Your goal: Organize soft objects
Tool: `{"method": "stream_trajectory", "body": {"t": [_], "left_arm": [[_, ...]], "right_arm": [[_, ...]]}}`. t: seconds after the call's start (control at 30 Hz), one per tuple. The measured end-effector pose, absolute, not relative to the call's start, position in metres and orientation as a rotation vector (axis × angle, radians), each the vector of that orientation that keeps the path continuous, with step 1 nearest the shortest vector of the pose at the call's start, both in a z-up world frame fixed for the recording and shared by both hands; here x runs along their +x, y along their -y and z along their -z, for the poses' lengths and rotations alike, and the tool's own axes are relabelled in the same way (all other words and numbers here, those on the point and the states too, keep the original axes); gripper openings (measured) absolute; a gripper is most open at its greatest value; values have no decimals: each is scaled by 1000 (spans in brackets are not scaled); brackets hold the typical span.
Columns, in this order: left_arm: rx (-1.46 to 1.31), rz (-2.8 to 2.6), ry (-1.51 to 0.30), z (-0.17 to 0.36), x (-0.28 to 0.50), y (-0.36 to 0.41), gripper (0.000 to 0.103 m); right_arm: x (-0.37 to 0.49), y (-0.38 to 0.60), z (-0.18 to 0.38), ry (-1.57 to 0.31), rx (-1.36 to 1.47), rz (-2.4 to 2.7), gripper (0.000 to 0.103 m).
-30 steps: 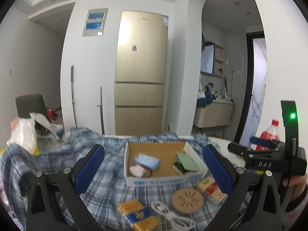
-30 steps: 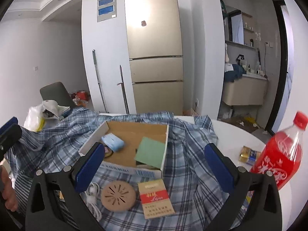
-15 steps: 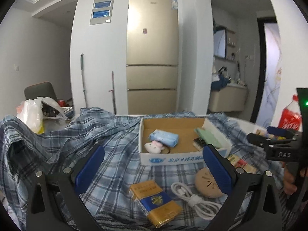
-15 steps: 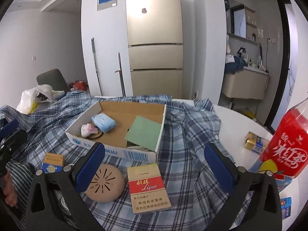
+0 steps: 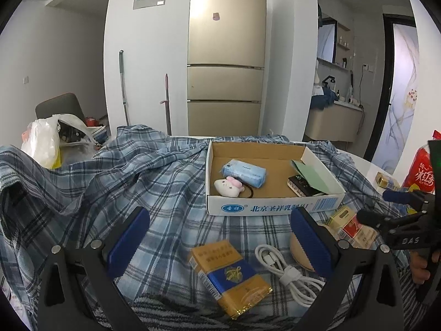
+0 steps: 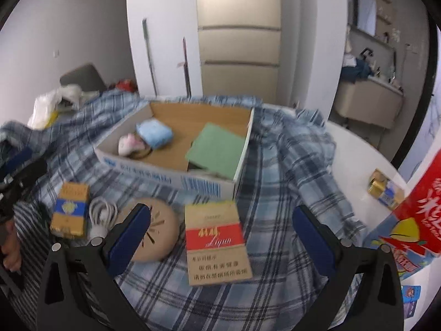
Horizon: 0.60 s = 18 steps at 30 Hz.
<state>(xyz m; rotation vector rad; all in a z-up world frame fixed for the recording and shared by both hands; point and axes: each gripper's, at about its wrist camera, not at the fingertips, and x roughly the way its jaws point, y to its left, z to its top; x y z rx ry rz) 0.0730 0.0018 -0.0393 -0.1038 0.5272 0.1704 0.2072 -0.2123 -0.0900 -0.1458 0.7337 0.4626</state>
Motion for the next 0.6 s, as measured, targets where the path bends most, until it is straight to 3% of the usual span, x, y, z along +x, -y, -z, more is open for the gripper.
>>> {"method": "stream_trajectory", "body": {"t": [0.07,0.23,0.6], "left_arm": [[-102,-170,-530,40,73,-2,103],[-109,-181,-558,43,77,-4,103],[-151,-183,-718,63,95,-14,103]], "right_arm": [[210,209,96,-767,-159,-472,94],[215,208,106,-826,-166,-462,94],[218,197,124,-933,-246,-462,71]]}}
